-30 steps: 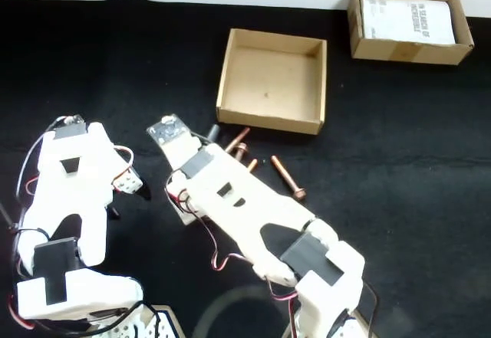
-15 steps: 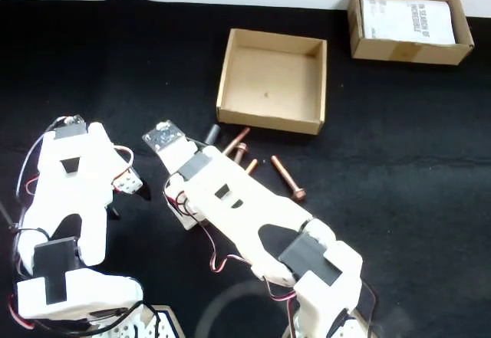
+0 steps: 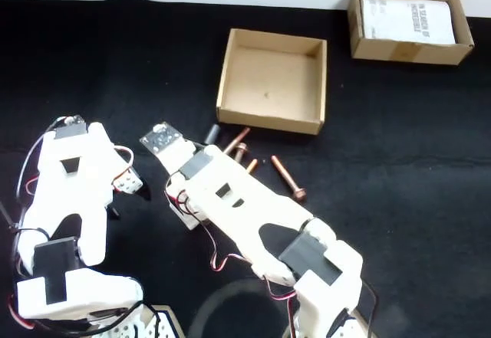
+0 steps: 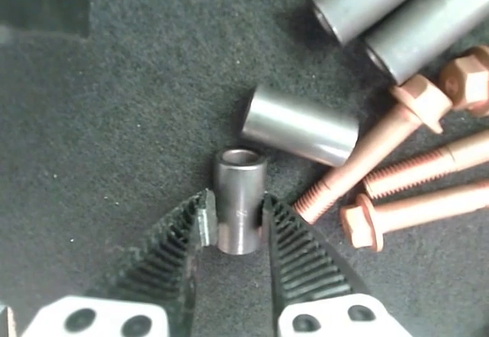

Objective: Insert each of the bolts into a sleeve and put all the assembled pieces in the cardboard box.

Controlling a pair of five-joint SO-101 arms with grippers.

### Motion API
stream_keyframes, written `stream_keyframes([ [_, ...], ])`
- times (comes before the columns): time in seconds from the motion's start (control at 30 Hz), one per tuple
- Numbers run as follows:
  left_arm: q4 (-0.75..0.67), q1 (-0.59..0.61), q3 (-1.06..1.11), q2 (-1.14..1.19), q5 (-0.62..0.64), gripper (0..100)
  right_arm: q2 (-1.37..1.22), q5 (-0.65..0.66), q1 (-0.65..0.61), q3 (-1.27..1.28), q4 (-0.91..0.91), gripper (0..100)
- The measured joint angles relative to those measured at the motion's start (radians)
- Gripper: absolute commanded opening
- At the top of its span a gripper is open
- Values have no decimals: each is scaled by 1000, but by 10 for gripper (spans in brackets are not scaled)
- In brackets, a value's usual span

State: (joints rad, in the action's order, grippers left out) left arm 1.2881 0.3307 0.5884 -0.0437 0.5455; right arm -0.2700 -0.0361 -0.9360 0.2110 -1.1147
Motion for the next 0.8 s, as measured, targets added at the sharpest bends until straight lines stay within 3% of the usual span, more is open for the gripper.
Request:
stream_keyframes([
  [0.17, -15, 0, 0, 0, 0, 229, 0, 0, 20, 0, 0, 8],
  [0.33, -68, 0, 34, 0, 0, 229, -2, 8, 118, -77, -74, 7],
  [0.7, -115, 0, 54, 3, 0, 231, -2, 48, 359, -730, -559, 7],
  [0.8, -118, 0, 54, 5, 0, 231, 11, 48, 430, -870, -618, 7],
])
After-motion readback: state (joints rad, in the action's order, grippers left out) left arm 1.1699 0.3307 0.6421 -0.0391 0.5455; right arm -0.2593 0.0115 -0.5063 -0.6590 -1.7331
